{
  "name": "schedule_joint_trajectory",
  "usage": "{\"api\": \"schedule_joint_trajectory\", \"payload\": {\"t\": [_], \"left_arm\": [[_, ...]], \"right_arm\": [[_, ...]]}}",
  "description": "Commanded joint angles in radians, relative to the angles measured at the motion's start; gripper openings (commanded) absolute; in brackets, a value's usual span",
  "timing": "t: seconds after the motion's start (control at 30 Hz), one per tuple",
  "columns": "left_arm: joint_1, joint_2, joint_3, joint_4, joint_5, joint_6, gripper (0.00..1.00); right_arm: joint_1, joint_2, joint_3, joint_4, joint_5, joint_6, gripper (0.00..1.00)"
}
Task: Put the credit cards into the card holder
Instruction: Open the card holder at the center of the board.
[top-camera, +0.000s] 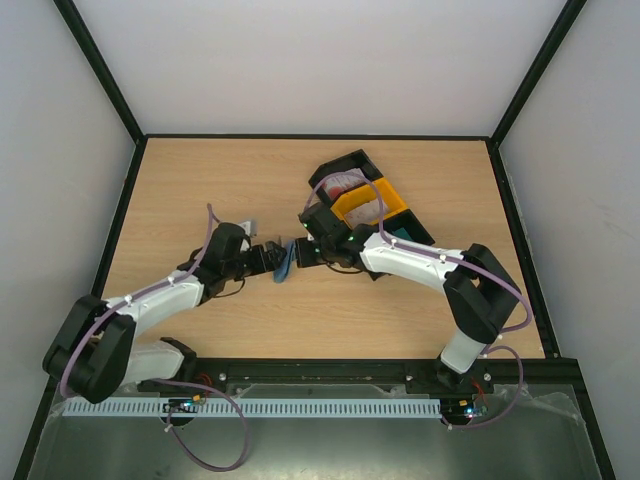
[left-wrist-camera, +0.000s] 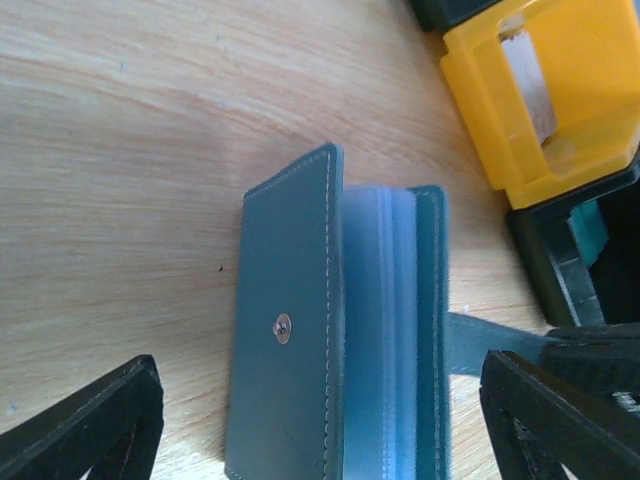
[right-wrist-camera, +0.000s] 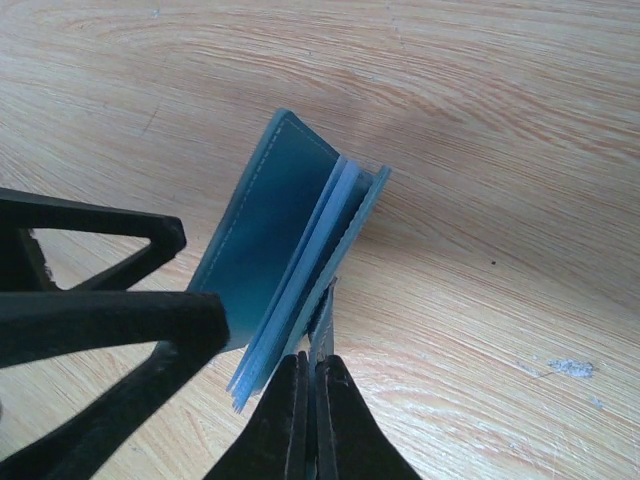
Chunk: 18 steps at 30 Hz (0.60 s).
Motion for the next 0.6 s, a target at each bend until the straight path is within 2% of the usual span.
{"api": "schedule_joint_trajectory", "payload": {"t": [0.0,0.07,0.17,0.3,0.47,0.57], "left_arm": [[0.010,0.040,0.024,-0.032,0.057,0.063,0.86],[0.011,0.046,0.024,-0.033,0.055,0.079,0.81],[0.016,0.061,0.023,-0.050,0.033,0.093,0.66],[0.020,0.068,0.008,-0.040,0.039,0.107,0.52],[0.025,0.099,0.014,-0.045,0.058,0.127,0.24],[0.028,0.114,0.025,-0.064,0.057,0.151,0.11]], "right_arm": [[-0.003,0.008,0.037,-0.025,0.014,0.025,0.02],[-0.002,0.012,0.040,-0.025,0.024,0.028,0.02],[-0.003,0.024,0.036,-0.035,0.066,0.030,0.02],[-0.003,0.029,0.014,-0.038,0.137,0.030,0.02],[-0.002,0.052,-0.001,-0.047,0.240,0.036,0.03],[-0.002,0.057,0.001,-0.058,0.298,0.063,0.15]]}}
